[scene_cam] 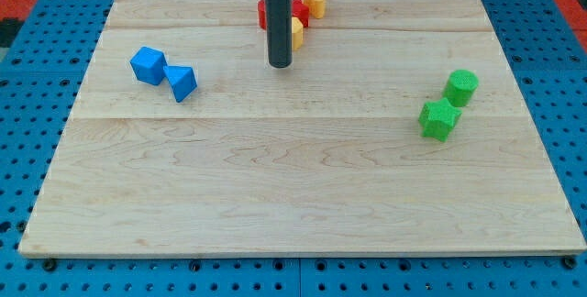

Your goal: Move your arm towards the blue cube

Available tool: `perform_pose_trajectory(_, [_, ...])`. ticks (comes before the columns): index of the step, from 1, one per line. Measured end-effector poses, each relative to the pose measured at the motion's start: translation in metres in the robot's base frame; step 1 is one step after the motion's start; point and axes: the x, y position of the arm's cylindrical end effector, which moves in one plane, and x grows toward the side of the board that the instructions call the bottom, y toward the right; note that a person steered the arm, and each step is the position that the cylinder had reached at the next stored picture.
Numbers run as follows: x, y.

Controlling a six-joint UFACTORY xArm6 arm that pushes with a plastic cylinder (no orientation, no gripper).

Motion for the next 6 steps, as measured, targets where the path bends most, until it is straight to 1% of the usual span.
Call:
perform_pose_trajectory(3, [0.0,0.0])
perform_pose_trajectory(4, [0.0,-0.031])
perform_pose_trajectory(6, [-0.02,-0.163])
